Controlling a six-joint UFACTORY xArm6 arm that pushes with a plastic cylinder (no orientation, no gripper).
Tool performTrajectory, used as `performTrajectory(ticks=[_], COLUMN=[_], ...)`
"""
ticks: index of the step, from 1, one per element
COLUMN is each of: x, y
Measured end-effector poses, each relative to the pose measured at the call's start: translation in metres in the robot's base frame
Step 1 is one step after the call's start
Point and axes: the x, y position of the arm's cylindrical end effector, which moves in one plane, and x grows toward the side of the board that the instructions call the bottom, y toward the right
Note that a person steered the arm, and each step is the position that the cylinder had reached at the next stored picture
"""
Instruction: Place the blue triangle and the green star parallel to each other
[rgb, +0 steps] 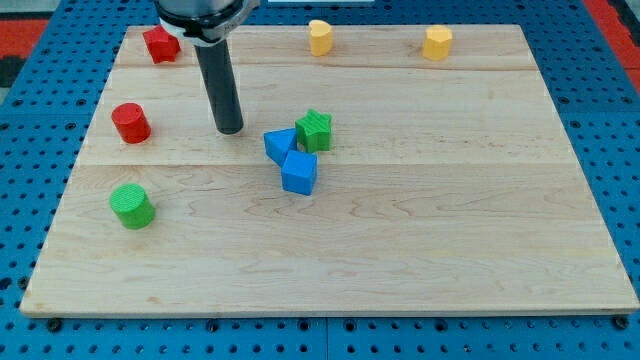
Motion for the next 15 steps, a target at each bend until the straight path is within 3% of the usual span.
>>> performTrajectory(ticks=[1,3,4,5,6,8,10,12,13,14,15], x=[-0.013,0.011,0.011,0.003,0.059,0.011,0.04,0.035,0.057,0.079,0.063], y=[0.038,0.084,0.077,0.017,0.012,0.044,0.125,0.128,0.11,0.149,0.236])
